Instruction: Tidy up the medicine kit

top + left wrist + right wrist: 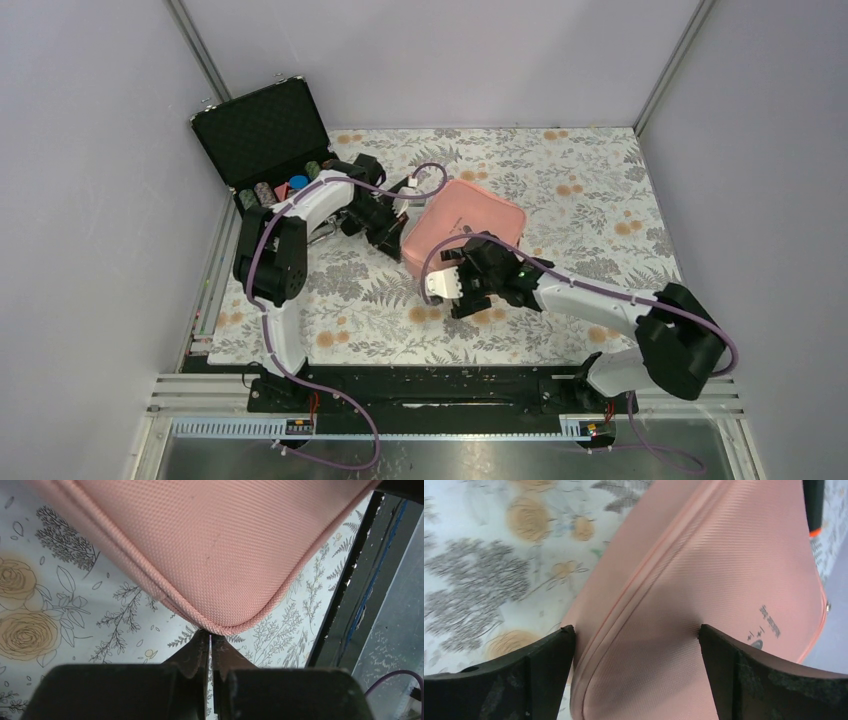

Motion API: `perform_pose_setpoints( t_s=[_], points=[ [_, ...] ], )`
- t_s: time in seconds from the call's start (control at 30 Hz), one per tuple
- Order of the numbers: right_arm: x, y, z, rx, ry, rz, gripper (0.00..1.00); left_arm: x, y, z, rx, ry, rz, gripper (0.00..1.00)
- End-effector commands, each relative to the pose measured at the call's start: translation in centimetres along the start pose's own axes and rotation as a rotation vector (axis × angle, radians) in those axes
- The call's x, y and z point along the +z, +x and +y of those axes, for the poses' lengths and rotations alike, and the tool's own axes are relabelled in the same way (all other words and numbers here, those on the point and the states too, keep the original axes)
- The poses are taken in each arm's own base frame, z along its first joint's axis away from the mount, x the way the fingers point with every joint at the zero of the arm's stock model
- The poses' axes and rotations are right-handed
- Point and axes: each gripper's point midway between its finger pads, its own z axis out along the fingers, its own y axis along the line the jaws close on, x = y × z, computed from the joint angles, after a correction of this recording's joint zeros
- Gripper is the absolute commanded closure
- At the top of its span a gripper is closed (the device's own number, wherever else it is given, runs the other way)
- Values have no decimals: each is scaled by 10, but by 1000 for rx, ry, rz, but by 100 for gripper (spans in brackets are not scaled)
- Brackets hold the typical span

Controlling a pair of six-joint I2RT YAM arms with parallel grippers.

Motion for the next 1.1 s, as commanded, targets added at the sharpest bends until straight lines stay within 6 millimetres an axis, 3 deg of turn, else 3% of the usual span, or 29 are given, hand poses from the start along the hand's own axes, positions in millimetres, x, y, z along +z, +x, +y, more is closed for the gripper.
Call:
perform_pose_setpoints(
  t_s=[0.0, 0.13, 0.27, 0.43, 0.57, 0.73, 0.9, 0.97, 1.07],
  points=[
    [7, -6, -67, 121, 266, 34, 1, -7, 21, -25, -17, 59, 67, 100],
    [18, -8, -70, 198, 247, 38, 4, -7, 12, -51, -49, 155, -12, 100],
    [25, -8, -71, 261, 230, 53, 6, -9, 6, -65, -80, 199, -50, 100],
    [29, -8, -72, 320, 230, 58, 6, -11, 12, -68, -176, 173, -54, 100],
    [32, -12, -73, 364, 228, 46, 7, -7, 14, -58, -271, 57, -138, 100],
    [38, -14, -70, 458, 189, 65, 11, -6, -3, -63, -283, 15, -354, 100],
    [44, -23, -73, 526, 170, 44, 22, 5, -11, -83, -307, 107, -403, 100],
    [47, -28, -72, 542, 148, 26, 28, 11, -22, -86, -299, 128, -416, 100],
    [49, -30, -67, 554, 123, 15, 28, 14, -47, -83, -303, 155, -464, 100]
  ],
)
